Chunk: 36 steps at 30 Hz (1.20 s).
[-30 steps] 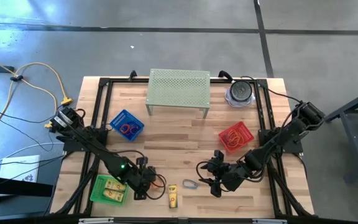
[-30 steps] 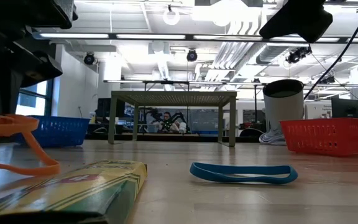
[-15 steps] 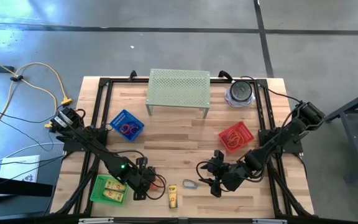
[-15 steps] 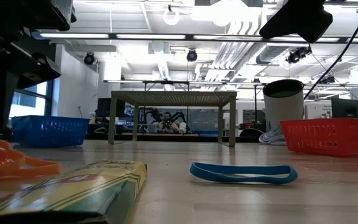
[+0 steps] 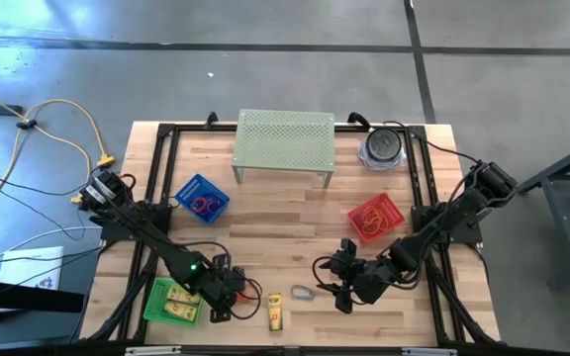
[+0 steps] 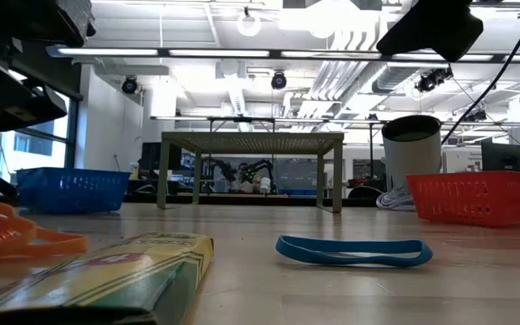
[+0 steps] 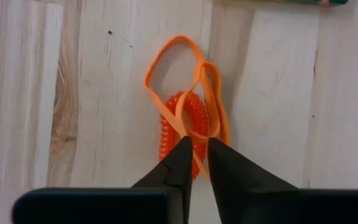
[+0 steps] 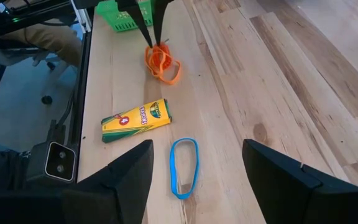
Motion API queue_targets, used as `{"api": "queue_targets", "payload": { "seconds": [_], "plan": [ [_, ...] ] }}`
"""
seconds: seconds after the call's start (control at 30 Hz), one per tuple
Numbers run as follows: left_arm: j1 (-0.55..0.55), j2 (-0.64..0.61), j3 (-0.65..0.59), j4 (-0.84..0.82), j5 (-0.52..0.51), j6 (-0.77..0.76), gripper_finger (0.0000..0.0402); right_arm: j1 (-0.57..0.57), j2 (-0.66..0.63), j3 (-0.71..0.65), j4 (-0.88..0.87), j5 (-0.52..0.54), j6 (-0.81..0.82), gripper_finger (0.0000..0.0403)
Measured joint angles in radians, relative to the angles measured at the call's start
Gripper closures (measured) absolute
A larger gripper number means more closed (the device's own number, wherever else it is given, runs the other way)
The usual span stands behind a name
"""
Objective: Pick & Place Office Desk Supplies
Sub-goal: Put the orange rubberband into the red bin
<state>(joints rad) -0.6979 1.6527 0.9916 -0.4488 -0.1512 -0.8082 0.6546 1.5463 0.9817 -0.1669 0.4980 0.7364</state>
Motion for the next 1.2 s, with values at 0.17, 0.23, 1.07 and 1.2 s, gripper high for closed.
{"api": "queue_targets", "payload": {
  "seconds": [0.17, 0.23, 1.07, 1.2],
  "plan": [
    [0.0, 0.0, 0.0, -0.003, -0.003, -0.008, 0.0318, 0.0, 0.0, 0.0, 0.0, 0.0, 0.0, 0.0167],
    [0.0, 0.0, 0.0, -0.014, -0.004, -0.008, 0.0307, 0.0, 0.0, 0.0, 0.0, 0.0, 0.0, 0.0167],
    [0.024, 0.048, 0.0, 0.003, 0.046, -0.003, 0.0293, 0.0, 0.0, 0.0, 0.0, 0.0, 0.0, 0.0167],
    [0.024, 0.048, 0.0, 0.003, 0.048, 0.0, 0.0296, 0.0, 0.0, 0.0, 0.0, 0.0, 0.0, 0.0167]
  ]
}}
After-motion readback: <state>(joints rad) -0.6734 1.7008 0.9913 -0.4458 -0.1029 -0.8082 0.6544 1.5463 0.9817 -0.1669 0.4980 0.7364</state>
